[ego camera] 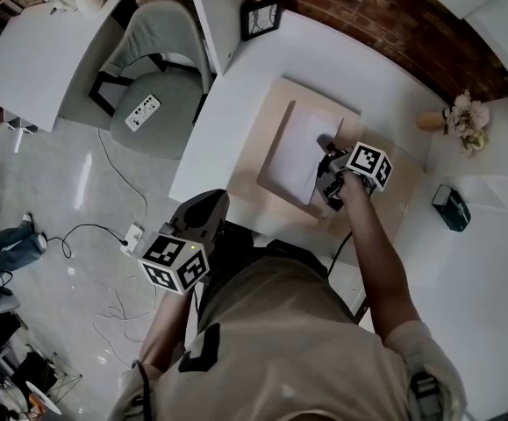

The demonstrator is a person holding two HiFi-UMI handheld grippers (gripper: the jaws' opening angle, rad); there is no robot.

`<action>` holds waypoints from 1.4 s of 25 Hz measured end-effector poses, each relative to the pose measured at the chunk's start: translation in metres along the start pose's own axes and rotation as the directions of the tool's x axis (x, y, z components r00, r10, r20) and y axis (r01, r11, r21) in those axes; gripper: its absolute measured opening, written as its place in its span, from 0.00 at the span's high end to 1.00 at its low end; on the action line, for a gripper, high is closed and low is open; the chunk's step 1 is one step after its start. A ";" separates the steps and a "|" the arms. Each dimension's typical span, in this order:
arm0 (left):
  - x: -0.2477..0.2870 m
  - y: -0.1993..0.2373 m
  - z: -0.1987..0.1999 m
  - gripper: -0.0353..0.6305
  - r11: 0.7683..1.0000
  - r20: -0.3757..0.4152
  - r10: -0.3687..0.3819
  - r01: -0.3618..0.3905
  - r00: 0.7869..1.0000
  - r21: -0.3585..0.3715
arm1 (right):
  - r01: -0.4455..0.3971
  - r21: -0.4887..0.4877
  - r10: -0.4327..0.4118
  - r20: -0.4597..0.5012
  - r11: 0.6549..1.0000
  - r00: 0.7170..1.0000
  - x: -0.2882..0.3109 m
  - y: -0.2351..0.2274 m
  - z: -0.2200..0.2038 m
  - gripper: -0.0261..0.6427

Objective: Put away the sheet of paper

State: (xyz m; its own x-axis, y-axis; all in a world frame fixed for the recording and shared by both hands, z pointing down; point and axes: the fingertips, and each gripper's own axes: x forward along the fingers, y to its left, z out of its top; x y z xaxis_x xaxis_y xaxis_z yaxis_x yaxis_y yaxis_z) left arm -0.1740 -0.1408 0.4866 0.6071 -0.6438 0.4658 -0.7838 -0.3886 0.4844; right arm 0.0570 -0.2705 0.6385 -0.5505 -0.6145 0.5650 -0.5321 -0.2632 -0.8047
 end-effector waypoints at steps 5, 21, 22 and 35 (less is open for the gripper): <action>0.000 0.001 0.000 0.92 1.000 0.005 -0.004 0.004 1.000 -0.005 | 0.011 -0.049 -0.011 0.002 0.999 1.000 -0.002 0.004 0.000 0.92; -0.014 0.015 -0.003 0.92 0.998 -0.003 -0.059 0.059 0.998 -0.006 | 0.105 -0.095 -0.101 0.046 0.990 0.994 -0.006 -0.002 -0.001 0.92; -0.015 0.017 -0.004 0.92 0.998 -0.008 -0.066 0.066 0.998 -0.004 | 0.114 -0.099 -0.110 0.050 0.988 0.993 -0.005 -0.003 -0.002 0.92; -0.008 0.022 -0.005 0.92 0.993 -0.072 -0.118 0.120 0.990 0.025 | 0.137 -0.134 -0.133 0.033 0.982 0.991 0.001 -0.006 0.000 0.92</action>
State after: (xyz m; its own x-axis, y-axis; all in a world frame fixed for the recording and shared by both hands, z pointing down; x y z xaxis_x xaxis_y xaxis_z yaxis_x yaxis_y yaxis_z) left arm -0.1957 -0.1413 0.4976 0.7028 -0.5447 0.4575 -0.7086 -0.4793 0.5178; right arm 0.0601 -0.2691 0.6440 -0.4529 -0.5984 0.6609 -0.6836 -0.2429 -0.6883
